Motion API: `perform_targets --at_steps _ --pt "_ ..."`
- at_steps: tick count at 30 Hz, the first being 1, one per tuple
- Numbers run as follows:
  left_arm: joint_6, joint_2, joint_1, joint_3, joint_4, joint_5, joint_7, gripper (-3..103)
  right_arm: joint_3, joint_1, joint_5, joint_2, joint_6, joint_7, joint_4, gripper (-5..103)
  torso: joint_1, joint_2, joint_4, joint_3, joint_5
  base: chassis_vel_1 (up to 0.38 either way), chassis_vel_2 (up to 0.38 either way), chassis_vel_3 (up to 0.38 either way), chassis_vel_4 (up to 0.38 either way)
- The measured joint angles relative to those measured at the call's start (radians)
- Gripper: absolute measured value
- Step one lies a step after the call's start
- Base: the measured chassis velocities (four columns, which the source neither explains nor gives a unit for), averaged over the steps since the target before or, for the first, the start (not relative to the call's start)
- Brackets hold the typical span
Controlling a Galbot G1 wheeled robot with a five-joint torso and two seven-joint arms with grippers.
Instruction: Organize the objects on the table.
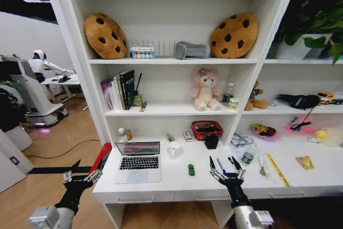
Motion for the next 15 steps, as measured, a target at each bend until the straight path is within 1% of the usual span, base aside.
perform_targets --at_steps 1,3,4,6,7,9,10,13,14,15 --pt "0.0 0.0 0.0 0.0 0.0 0.0 0.0 72 0.0 0.0 0.0 0.0 0.0 0.0 0.0 100 0.0 0.0 0.0 0.0 0.0 0.0 0.0 0.0 0.0" --pt "-0.001 0.021 -0.006 0.006 0.008 0.0 0.001 61 0.003 -0.006 -0.013 0.003 -0.003 0.007 -0.004 100 0.0 0.0 0.0 0.0 -0.0001 0.0 0.0 0.0 0.0" --pt "-0.001 0.021 -0.006 0.006 0.008 0.0 0.001 61 0.003 -0.006 -0.013 0.003 -0.003 0.007 -0.004 100 0.0 0.0 0.0 0.0 -0.0001 0.0 0.0 0.0 0.0" --pt "-0.001 0.04 -0.01 0.005 0.012 -0.008 0.0 51 0.005 -0.007 -0.025 0.005 -0.006 0.014 -0.009 100 0.0 0.0 0.0 0.0 0.0 0.0 0.0 0.0 0.0" --pt "-0.001 0.04 -0.01 0.005 0.012 -0.008 0.0 51 0.005 -0.007 -0.025 0.005 -0.006 0.014 -0.009 100 0.0 0.0 0.0 0.0 0.0 0.0 0.0 0.0 0.0" --pt "-0.001 0.058 -0.016 -0.002 0.014 -0.026 -0.007 40 0.006 -0.007 -0.028 0.008 -0.008 0.016 -0.01 100 0.0 0.0 0.0 0.0 0.0 0.0 0.0 0.0 0.0" --pt "-0.001 0.058 -0.016 -0.002 0.014 -0.026 -0.007 40 0.006 -0.007 -0.028 0.008 -0.008 0.016 -0.01 100 0.0 0.0 0.0 0.0 0.0 0.0 0.0 0.0 0.0" --pt "-0.001 0.068 -0.018 -0.005 0.013 -0.041 -0.008 24 0.003 -0.007 -0.028 0.015 -0.008 0.017 -0.01 100 0.0 0.0 0.0 0.0 0.0 0.0 0.0 0.0 0.0" --pt "-0.001 0.068 -0.018 -0.005 0.013 -0.041 -0.008 24 0.003 -0.007 -0.028 0.015 -0.008 0.017 -0.01 100 0.0 0.0 0.0 0.0 0.0 0.0 0.0 0.0 0.0" --pt "-0.001 0.071 -0.018 -0.005 0.012 -0.045 -0.008 19 0.003 -0.007 -0.028 0.018 -0.009 0.017 -0.012 100 0.0 0.0 0.0 0.0 0.0 0.0 0.0 0.0 0.0"
